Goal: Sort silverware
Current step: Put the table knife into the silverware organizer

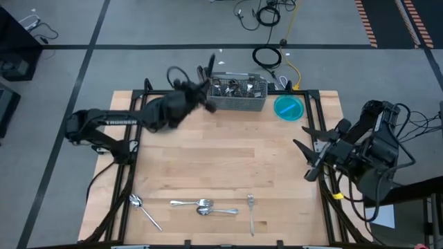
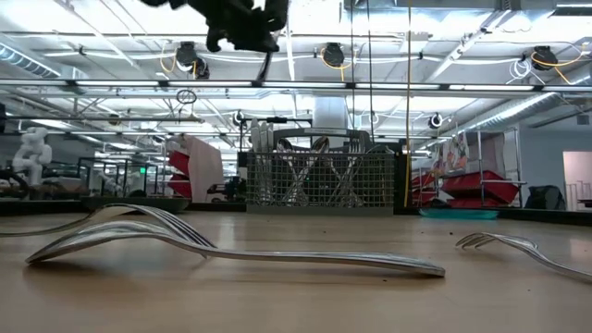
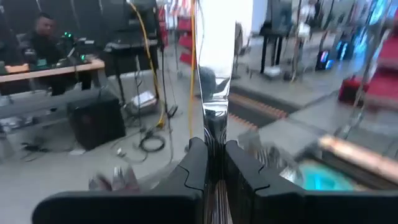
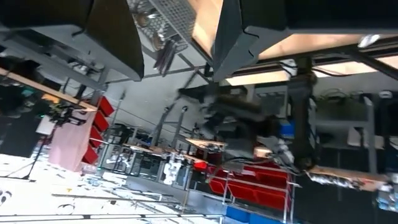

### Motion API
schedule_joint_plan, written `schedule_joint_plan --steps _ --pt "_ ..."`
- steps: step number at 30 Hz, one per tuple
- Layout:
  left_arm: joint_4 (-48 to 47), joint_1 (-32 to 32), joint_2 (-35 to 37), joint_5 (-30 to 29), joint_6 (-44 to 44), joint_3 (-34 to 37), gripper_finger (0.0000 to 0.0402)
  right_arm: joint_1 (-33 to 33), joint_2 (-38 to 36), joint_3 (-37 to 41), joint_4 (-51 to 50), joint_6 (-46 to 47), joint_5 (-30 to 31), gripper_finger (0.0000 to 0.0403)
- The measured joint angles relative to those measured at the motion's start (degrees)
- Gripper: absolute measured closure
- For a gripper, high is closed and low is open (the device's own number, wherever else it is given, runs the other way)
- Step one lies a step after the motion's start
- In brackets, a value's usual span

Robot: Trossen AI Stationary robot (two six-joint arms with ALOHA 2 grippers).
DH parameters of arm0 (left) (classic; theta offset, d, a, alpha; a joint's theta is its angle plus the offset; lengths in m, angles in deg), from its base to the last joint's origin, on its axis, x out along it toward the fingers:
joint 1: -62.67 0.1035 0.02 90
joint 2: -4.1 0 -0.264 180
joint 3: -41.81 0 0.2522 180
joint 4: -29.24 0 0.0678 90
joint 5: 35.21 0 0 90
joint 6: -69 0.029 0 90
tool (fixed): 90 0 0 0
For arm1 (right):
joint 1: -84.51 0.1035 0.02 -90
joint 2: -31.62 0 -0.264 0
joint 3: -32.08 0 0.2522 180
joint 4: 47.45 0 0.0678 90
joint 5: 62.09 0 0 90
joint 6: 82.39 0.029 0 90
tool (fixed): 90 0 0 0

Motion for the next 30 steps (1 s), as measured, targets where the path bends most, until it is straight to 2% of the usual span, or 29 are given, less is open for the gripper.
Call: schedule_joint_plan --steps 4,9,12,19,26,30 --pt "10.72 7.92 0.03 9.79 -0.27 4.58 0.0369 1.11 0.02 0.00 -0.02 0.66 -0.01 0.0222" --pt "30.45 15.54 -1.48 19.77 -3.68 13.92 0.0369 1.23 0.02 0.00 -0.07 0.72 0.00 0.0222" --pt "38.05 18.63 -4.28 21.90 -4.54 16.95 0.0369 1.18 0.02 0.00 -0.19 0.66 0.00 0.0222" --pt "45.97 20.48 -12.86 25.97 -5.35 18.62 0.0369 0.88 0.02 0.00 -0.92 0.75 0.00 0.0222" --pt "51.58 20.24 -18.51 26.09 -5.98 18.60 0.0369 0.88 0.02 0.00 -0.92 0.94 0.00 0.0222" --pt "51.29 20.24 -19.87 25.10 -5.66 18.56 0.0369 0.88 0.02 0.00 -1.02 0.90 0.00 0.0222"
